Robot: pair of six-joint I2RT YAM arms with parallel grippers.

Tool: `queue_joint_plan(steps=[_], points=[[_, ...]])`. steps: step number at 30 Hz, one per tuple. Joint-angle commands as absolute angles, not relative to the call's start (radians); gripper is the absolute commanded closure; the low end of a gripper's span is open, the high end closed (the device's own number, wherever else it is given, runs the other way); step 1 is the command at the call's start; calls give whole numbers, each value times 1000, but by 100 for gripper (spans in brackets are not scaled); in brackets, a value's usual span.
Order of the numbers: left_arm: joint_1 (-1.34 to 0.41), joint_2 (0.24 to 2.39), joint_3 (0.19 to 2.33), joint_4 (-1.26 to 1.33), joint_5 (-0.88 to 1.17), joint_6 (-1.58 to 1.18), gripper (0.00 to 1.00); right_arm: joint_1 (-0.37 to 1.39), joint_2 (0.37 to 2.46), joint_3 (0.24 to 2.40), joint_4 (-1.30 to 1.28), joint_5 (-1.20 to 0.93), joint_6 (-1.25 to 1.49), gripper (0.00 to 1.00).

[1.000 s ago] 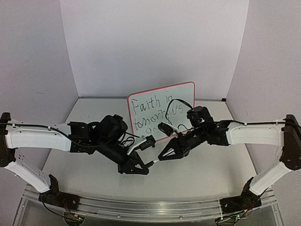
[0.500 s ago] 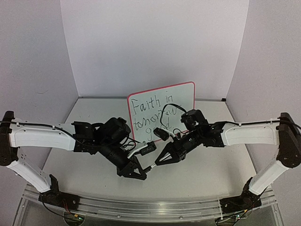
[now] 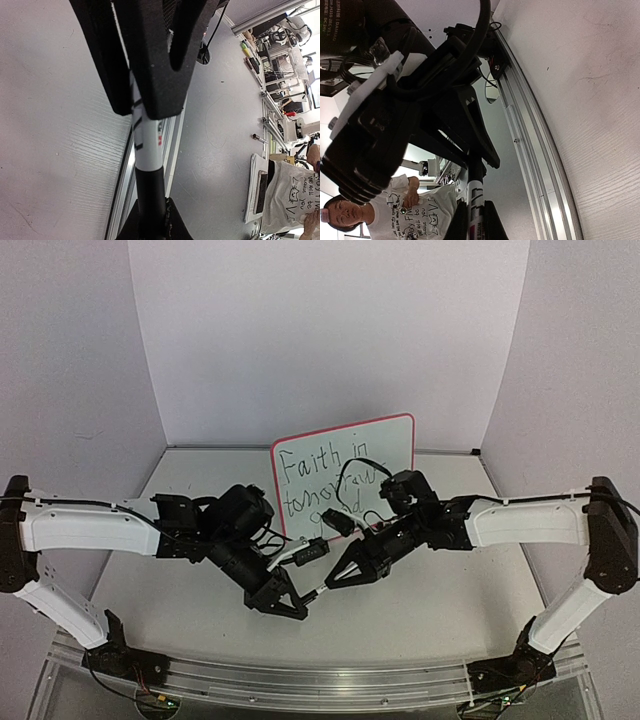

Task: Write a sentence on the whiteboard
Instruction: Hold the pen cap from the whiteboard marker.

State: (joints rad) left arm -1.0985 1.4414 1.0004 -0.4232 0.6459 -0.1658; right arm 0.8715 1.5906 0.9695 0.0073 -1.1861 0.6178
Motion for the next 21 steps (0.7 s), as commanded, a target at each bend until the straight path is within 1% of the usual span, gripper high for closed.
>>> queue_joint_plan(steps=[1,8,12,17,19,21], points=[[-1056,1416,1110,-9,629,-173,100,988,1624,1017,85,-1254,604,100],[-1055,1435,1186,-58,676,-124,100,993,1627,1036,87,-1306,614,100],[-1055,1446,1200,-56,688,-130,100,993,1624,1044,85,-1301,614,100],[-1054,1447,1199,-171,691,-111,100,981,1599,1025,81,-1266,612,100],[-1054,1440,1188,-223,683,-107,96,968,1586,1015,81,-1260,611,100],[-1054,1422,1171,-246,671,-115,87,956,1572,1008,79,-1258,611,100]])
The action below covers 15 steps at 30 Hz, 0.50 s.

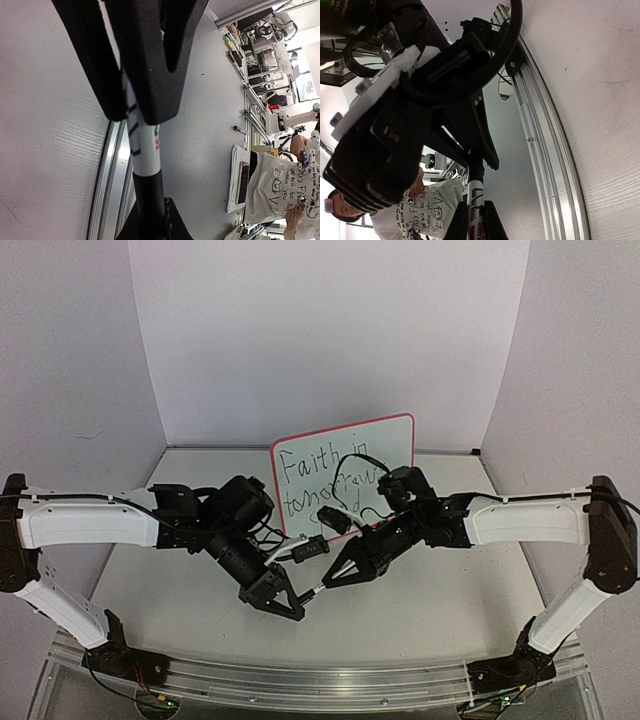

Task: Write a sentence on the whiteboard
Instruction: Hold the pen cap from the whiteboard marker.

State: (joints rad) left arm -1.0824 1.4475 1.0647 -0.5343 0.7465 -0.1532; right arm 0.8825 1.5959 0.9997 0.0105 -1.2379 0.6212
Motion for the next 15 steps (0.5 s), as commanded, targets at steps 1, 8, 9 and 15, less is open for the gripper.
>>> queue_joint_plan(steps=[1,8,9,15], points=[[-1054,1414,1163,-253,665,-120,83,948,1566,1005,78,-1258,610,100],[-1054,1401,1144,-286,638,-143,60,910,1538,999,61,-1259,604,100],[-1054,1402,1143,-286,637,-145,59,908,1535,1000,57,-1257,602,100],[-1054,1405,1140,-291,643,-152,47,881,1506,995,29,-1238,585,100]])
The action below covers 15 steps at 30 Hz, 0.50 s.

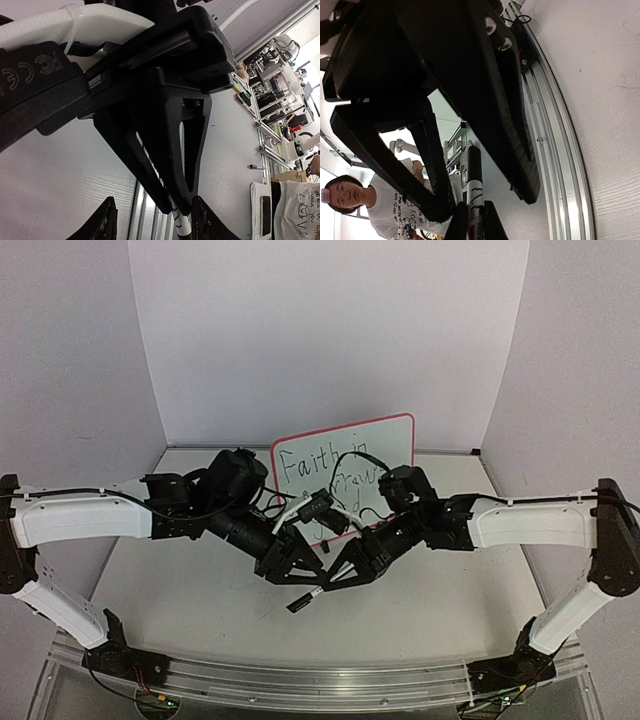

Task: Write a sentence on the whiteboard
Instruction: Hold the pen cap from the whiteboard marker, then pass from the right arm to the left

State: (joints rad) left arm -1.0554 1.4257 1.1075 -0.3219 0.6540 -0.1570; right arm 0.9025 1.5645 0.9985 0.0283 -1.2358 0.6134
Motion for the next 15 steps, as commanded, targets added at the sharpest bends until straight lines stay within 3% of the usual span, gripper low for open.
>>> queue_joint_plan(steps=[1,8,11,15], points=[[-1054,1405,1140,-296,643,-151,46,874,1500,992,27,-1235,583,100],[-1054,1418,1150,-343,644,-133,46,823,1470,996,-7,-1231,561,100],[-1054,1419,1152,-350,640,-130,56,816,1473,1007,-44,-1232,540,100],[-1054,1422,1156,-348,636,-129,78,815,1479,1016,-63,-1230,526,100]])
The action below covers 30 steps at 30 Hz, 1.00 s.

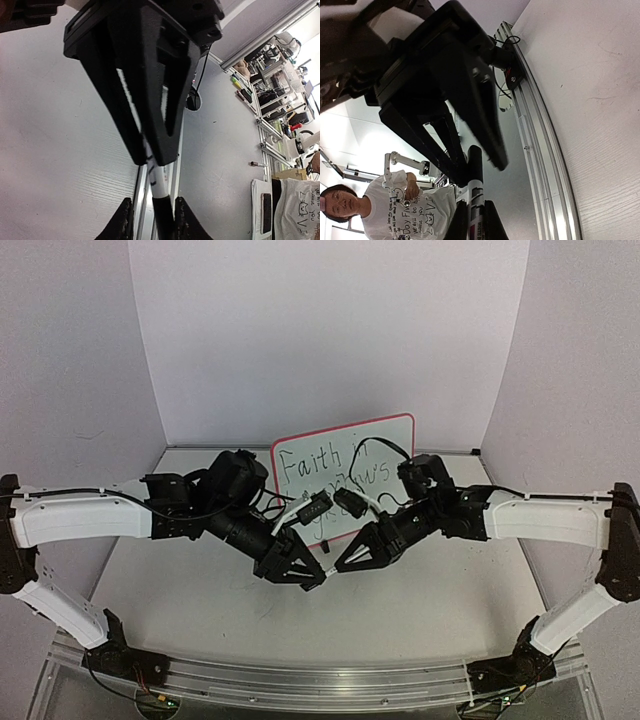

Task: Write a sentence on the whiteboard
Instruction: Pass from the right arm to the left

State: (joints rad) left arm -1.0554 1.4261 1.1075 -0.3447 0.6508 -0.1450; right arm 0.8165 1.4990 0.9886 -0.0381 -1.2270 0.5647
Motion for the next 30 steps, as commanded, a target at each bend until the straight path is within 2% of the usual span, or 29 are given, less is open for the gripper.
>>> queue_joint_plan(steps=[1,3,6,11,12,14,15,19,22,26,30], points=[[-1054,1423,1156,-348,635,-130,84,814,1480,1017,-64,-1230,524,100],[-1054,1427,1156,-348,632,-131,92,811,1480,1019,-68,-1228,519,100],[-1054,1435,1154,-348,635,-134,99,805,1475,1020,-71,-1218,515,100],[-1054,1439,1145,-337,640,-147,99,788,1464,1025,-72,-1202,511,100],[-1054,1440,1144,-334,642,-151,96,785,1463,1026,-72,-1200,510,100],[-1054,1443,1143,-328,647,-158,77,781,1463,1030,-72,-1200,507,100],[-1054,1444,1143,-324,653,-163,71,780,1466,1032,-73,-1201,505,100],[-1054,1446,1143,-302,677,-175,56,774,1478,1039,-74,-1206,499,100],[-1055,1462,1147,-314,681,-169,53,772,1482,1053,-74,-1212,493,100],[-1054,1485,1155,-324,690,-167,58,772,1489,1073,-75,-1225,492,100],[-1054,1493,1165,-329,678,-160,73,772,1498,1079,-75,-1230,491,100]])
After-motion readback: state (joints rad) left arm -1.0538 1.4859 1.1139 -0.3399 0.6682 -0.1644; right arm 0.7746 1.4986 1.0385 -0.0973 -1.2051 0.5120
